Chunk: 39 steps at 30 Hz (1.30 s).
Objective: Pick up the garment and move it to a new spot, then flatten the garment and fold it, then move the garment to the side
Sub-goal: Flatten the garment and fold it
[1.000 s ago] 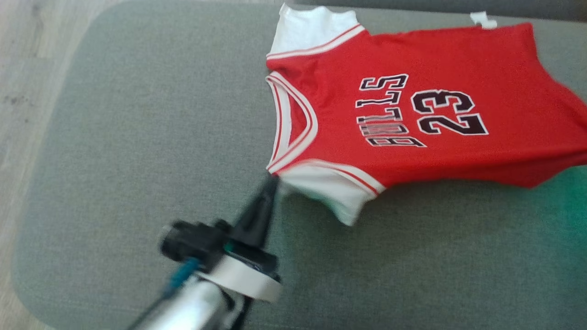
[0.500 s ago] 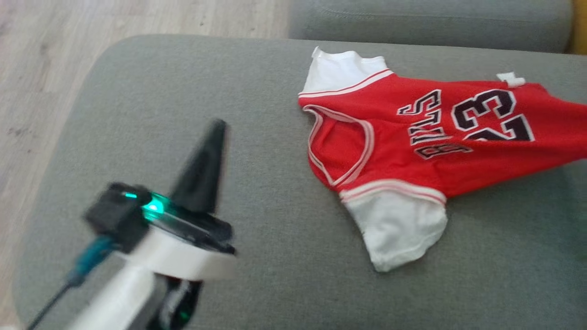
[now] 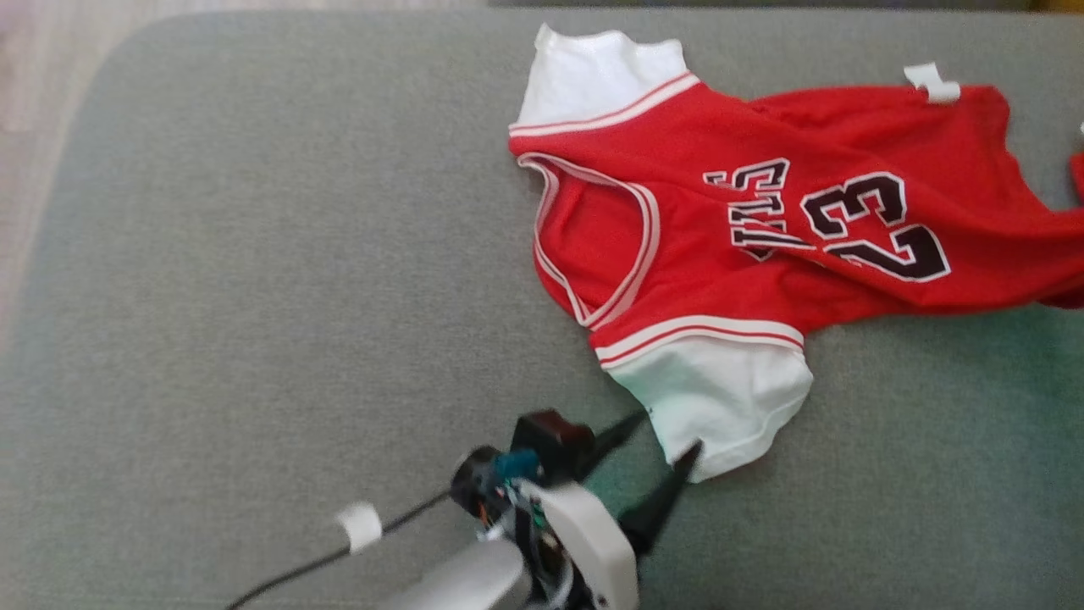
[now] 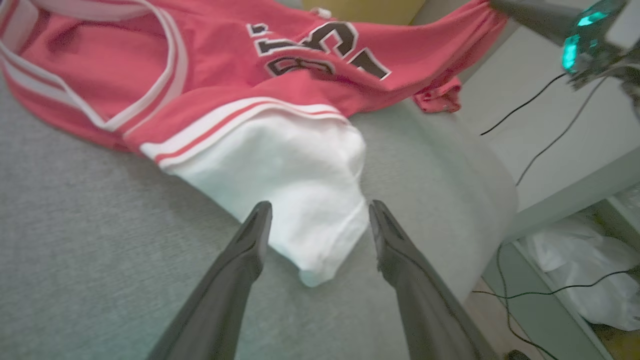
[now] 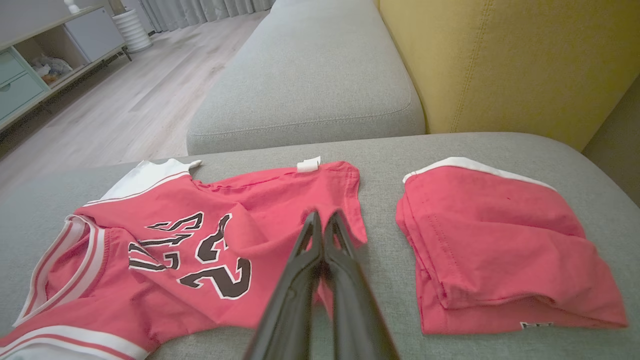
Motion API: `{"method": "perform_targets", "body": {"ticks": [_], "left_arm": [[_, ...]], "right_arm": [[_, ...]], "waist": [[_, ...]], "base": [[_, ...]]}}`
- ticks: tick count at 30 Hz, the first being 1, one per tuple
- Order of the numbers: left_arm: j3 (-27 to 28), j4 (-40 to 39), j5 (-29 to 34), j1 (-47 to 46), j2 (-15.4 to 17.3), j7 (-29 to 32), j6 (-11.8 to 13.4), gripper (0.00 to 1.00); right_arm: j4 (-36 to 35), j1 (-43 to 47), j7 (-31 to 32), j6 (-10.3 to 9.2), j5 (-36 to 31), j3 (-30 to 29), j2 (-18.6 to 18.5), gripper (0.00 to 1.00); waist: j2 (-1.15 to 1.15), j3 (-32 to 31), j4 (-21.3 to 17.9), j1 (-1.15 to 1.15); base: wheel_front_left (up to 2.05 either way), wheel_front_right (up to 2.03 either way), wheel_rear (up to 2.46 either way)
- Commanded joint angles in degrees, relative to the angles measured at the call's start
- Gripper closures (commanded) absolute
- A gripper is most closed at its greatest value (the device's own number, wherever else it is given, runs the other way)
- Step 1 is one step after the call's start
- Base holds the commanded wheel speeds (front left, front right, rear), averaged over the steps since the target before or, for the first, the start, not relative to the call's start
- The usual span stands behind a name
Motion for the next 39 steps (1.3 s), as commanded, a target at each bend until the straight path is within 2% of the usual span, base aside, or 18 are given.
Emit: {"method": "perform_targets", "body": {"ticks": [1, 7, 11, 13, 14, 16, 17, 22, 23, 25, 26, 29, 35, 39], "left_arm": [[1.40, 0.66, -0.14, -3.09, -0.50, -0.41, -0.27, 0.00], [-1.86, 9.80, -3.73, -5.85, -2.10, 4.38, -3.29, 0.00], [-3.03, 11.12, -5.68, -6.53, -2.28, 3.97, -4.75, 0.00], [-3.61, 9.66, -7.97, -6.59, -2.30, 2.83, -5.75, 0.06], [-4.03, 8.82, -9.12, -6.68, -2.31, 2.21, -6.13, 0.16], [-5.16, 7.84, -10.23, -7.38, -2.31, 0.81, -6.52, 0.77], [-5.68, 7.54, -10.68, -7.77, -2.32, -0.08, -6.73, 1.00], [-5.08, 3.92, -15.57, -8.63, -2.32, -7.84, -8.08, 1.00], [-5.08, 3.92, -15.57, -8.63, -2.32, -7.84, -8.08, 1.00], [-2.29, -1.19, -18.88, -8.19, -1.86, -13.12, -8.69, 1.00], [-2.29, -1.19, -18.88, -8.19, -1.86, -13.12, -8.69, 1.00], [0.26, -11.60, -22.07, -6.93, 2.67, -16.14, -8.88, 1.00], [8.55, -34.18, -26.00, -2.88, 14.93, -18.08, -8.45, 1.00], [13.81, -45.75, -28.77, -1.95, 18.66, -18.26, -5.85, 1.00]], "right_arm": [[-1.80, -1.53, 0.06, 0.37, -0.50, 0.41, -2.11, 1.00], [-0.74, -2.98, -0.38, 0.37, -0.68, 1.30, -2.23, 1.00], [-0.27, -3.45, -0.68, 0.37, -0.72, 1.24, -2.27, 1.00], [0.03, -3.54, -0.81, 0.37, -0.73, 1.25, -2.17, 1.00], [0.18, -3.57, -0.89, 0.37, -0.73, 1.25, -2.10, 1.00], [0.49, -3.64, -1.08, 0.37, -0.80, 1.28, -1.99, 1.00], [0.65, -3.72, -1.10, 0.37, -0.76, 1.40, -1.90, 1.00], [1.20, -4.25, -1.56, 0.37, -0.21, 1.92, -1.55, 1.00], [1.20, -4.25, -1.56, 0.37, -0.21, 1.92, -1.55, 1.00], [1.14, -3.62, -2.70, 0.37, 0.59, 1.05, -1.22, 1.00], [1.14, -3.62, -2.70, 0.37, 0.59, 1.05, -1.22, 1.00], [-0.10, -1.30, -4.02, 0.37, 2.26, -1.25, -0.84, 1.00], [-4.94, 5.54, -4.31, 0.37, 4.97, -6.00, -1.05, 1.00], [-7.89, 7.90, -2.67, 0.37, 5.73, -8.43, -1.64, 1.00]], "waist": [[0.00, 1.37, -1.03, -0.01], [0.00, 2.54, -1.91, -0.01], [0.00, 2.85, -2.00, -0.01], [0.00, 2.94, -1.87, -0.01], [0.00, 2.98, -1.78, -0.01], [0.00, 3.05, -1.58, -0.01], [0.00, 3.02, -1.51, -0.01], [0.00, 1.85, -0.99, -0.01], [0.00, 1.85, -0.99, -0.01], [0.00, 0.20, -0.31, -0.01], [0.00, 0.20, -0.31, -0.01], [0.00, -1.69, 0.71, -0.01], [0.00, -5.14, 1.48, -0.01], [0.00, -5.75, 1.37, -0.01]], "base": [[0.00, 0.00, 0.00], [0.00, 0.00, 0.00], [0.00, 0.00, 0.00], [0.00, 0.00, 0.00], [0.00, 0.00, 0.00], [0.00, 0.00, 0.00], [0.00, 0.00, 0.00], [0.00, 0.00, 0.00], [0.00, 0.00, 0.00], [0.00, 0.00, 0.00], [0.00, 0.00, 0.00], [0.00, 0.00, 0.00], [0.00, 0.00, 0.00], [0.00, 0.00, 0.00]]}}
